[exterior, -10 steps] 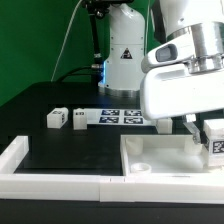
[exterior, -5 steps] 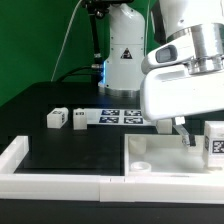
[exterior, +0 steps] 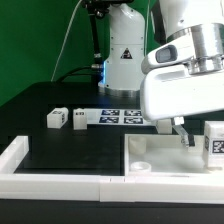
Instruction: Assemble one leg
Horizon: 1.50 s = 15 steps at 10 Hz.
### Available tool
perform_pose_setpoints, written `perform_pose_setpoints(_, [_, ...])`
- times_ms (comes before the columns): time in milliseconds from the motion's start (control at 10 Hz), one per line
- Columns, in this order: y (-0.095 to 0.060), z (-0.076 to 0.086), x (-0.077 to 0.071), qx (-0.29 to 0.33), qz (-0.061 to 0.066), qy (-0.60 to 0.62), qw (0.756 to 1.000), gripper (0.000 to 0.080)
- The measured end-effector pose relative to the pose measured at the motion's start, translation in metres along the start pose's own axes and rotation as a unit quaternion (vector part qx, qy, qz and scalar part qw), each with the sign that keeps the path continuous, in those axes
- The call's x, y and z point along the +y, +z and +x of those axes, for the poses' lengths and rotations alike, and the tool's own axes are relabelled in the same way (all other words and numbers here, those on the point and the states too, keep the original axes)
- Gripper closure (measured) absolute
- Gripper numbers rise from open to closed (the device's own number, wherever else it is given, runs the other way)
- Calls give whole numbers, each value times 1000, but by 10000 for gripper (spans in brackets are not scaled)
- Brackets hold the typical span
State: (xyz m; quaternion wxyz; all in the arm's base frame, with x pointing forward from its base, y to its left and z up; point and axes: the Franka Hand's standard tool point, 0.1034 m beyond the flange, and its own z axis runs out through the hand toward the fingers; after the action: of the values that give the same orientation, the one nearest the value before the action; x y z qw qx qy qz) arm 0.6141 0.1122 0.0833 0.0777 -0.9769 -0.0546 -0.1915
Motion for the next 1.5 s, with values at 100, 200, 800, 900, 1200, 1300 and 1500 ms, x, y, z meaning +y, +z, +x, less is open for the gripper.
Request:
perform_pose_setpoints(100, [0, -2, -1, -7, 1, -2, 1000, 151])
perform_pose_setpoints(200, [1, -4, -3, -24, 6, -2, 1000, 151])
perform_pose_setpoints(800, [-3, -1, -2, -254, 26, 23, 966, 151])
perform_pose_setpoints(900, [-1, 3, -1, -246, 26, 24, 969, 151])
perform_pose_setpoints(1200, [-1, 3, -5, -247, -8, 70, 966, 151])
perform_pose_setpoints(1300, [2, 0, -17, -248, -25, 91, 964, 151])
perform_pose_setpoints(1500, [7, -5, -21, -252, -23, 85, 964, 151])
